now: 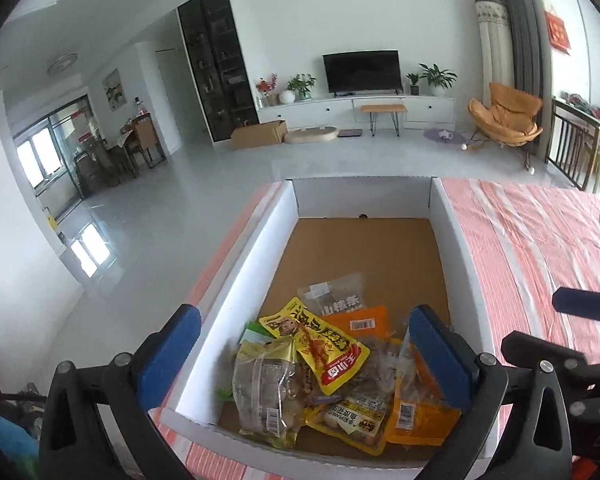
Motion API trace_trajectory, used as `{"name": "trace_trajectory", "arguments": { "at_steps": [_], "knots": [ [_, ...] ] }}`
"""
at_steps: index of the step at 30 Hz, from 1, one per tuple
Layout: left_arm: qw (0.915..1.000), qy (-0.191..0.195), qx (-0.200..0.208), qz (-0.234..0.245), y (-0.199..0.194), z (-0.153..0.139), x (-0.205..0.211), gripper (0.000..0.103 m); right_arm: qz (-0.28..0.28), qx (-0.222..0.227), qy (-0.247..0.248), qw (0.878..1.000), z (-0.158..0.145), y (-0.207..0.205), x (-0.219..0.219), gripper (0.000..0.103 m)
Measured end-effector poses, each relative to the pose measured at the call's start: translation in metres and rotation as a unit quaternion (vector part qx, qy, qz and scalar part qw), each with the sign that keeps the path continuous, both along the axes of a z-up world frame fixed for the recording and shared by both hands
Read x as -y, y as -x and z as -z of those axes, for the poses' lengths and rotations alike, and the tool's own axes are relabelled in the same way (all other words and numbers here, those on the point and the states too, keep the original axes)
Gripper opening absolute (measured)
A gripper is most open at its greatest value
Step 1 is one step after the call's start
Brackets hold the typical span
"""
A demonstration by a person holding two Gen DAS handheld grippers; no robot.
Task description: Organize snacks
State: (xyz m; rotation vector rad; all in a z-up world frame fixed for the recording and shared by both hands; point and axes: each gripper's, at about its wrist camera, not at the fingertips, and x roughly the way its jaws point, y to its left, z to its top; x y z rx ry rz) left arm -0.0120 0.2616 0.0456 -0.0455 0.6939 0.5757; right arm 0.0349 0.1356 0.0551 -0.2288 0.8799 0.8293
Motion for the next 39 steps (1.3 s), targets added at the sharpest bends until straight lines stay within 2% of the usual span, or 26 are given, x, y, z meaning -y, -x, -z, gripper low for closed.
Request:
{"name": "trace_trajectory", "arguments": {
  "at_steps": [11, 18, 25, 30, 36, 39],
  "knots": [
    [0.9989, 0.044, -0.008, -0.011, 0.005, 0.010, -0.022, 0.103, 0.008, 0.003, 0.015, 1.000, 0.004, 0.001, -0.006, 0.073],
    [0.9994, 0.030, -0.008, -0.015, 0.007, 0.009, -0.022, 0.103, 0.009, -0.003, 0.023, 1.000, 0.008, 0.003, -0.009, 0.073],
    [0.9986, 0.043, -0.018, -0.024, 0.007, 0.010, -0.027, 0.103, 0.009, -0.003, 0.022, 1.000, 0.007, 0.004, -0.010, 0.073],
    [0.9983, 0.055, -0.006, -0.014, 0.013, 0.004, -0.029, 0.103, 0.004, -0.001, 0.022, 1.000, 0.004, 0.007, -0.015, 0.073],
    [0.9991, 0.038, -0.008, -0.016, 0.016, -0.001, -0.026, 0.103, -0.006, 0.004, 0.027, 1.000, 0.003, 0.013, -0.024, 0.073],
    [0.9989, 0.043, -0.005, -0.017, 0.018, -0.002, -0.029, 0.103, -0.007, 0.004, 0.031, 1.000, 0.004, 0.013, -0.027, 0.073]
  ]
}}
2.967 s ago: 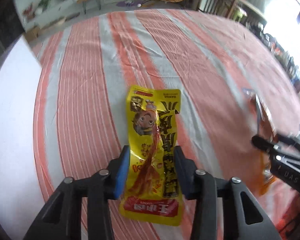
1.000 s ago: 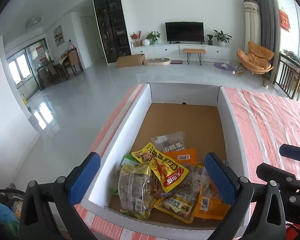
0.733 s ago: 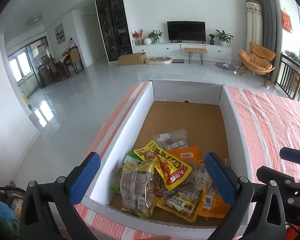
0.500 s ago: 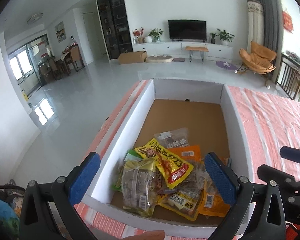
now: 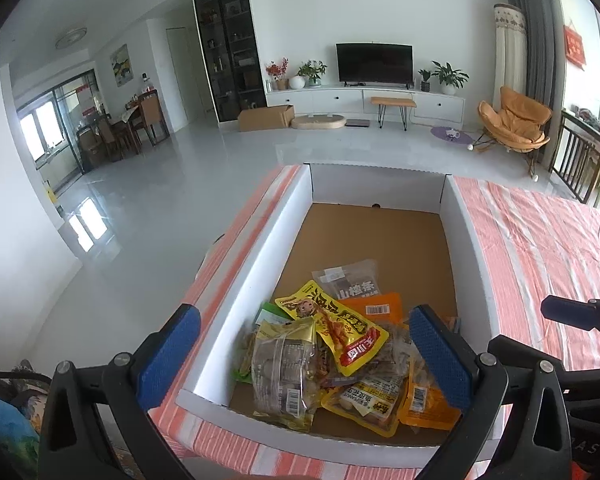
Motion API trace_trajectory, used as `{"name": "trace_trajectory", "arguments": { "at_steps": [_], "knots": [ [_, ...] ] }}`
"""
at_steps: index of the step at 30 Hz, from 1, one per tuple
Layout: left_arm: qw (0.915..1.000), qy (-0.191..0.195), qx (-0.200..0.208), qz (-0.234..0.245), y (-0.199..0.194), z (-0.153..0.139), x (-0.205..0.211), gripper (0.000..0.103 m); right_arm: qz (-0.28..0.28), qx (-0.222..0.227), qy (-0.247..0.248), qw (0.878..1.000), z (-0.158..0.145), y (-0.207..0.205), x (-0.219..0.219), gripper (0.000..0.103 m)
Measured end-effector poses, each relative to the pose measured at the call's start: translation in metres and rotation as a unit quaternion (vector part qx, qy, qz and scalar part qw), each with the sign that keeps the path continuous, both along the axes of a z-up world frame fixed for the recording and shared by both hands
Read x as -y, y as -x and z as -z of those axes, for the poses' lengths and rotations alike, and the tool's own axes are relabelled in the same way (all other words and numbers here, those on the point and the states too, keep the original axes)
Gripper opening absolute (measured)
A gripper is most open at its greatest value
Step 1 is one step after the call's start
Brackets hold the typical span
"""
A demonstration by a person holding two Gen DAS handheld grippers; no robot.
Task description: Organize snacks
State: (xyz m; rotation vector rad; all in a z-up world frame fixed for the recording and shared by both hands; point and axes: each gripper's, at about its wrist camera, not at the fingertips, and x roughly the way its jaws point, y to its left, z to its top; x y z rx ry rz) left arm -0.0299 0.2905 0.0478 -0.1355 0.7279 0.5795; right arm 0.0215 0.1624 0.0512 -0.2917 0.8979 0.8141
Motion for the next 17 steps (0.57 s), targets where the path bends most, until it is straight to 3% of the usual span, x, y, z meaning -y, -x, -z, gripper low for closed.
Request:
{"name": "trace_trajectory", "arguments": {
  "at_steps": [17],
  "knots": [
    [0.9998, 0.013, -0.015, -0.009, -0.002, 0.013, -0.010, 0.103, 0.000, 0.002, 0.017, 1.000, 0.005, 0.000, -0.006, 0.073]
  ]
}}
